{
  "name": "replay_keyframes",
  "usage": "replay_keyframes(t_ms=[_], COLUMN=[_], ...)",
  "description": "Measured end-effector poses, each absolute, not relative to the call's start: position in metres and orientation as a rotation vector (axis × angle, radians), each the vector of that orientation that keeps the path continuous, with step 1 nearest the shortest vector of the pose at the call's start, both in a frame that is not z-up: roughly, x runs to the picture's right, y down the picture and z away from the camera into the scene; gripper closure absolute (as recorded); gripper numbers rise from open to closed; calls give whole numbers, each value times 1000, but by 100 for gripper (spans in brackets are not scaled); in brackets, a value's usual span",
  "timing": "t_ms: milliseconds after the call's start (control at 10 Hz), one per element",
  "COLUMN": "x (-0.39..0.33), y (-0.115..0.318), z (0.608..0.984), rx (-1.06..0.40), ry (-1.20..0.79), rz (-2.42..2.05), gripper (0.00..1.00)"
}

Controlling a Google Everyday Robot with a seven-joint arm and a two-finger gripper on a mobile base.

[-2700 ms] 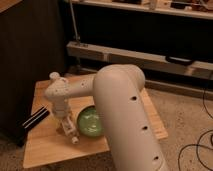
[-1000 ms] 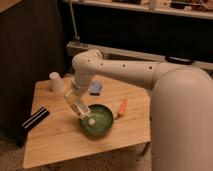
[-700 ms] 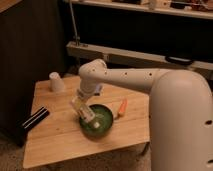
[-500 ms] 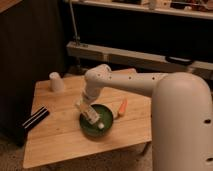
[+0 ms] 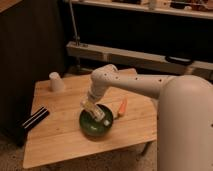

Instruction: Place the bottle in the ceramic bowl

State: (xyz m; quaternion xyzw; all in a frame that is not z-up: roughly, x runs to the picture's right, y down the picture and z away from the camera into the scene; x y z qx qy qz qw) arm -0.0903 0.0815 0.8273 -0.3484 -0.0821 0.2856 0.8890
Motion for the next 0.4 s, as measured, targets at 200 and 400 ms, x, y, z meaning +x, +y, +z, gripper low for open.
replay_keyframes(t_ms=[200, 400], x=[-87, -89], y=[83, 83], z=[827, 827], rx=[-731, -732], ry=[-168, -169], rz=[582, 579], gripper=[20, 20])
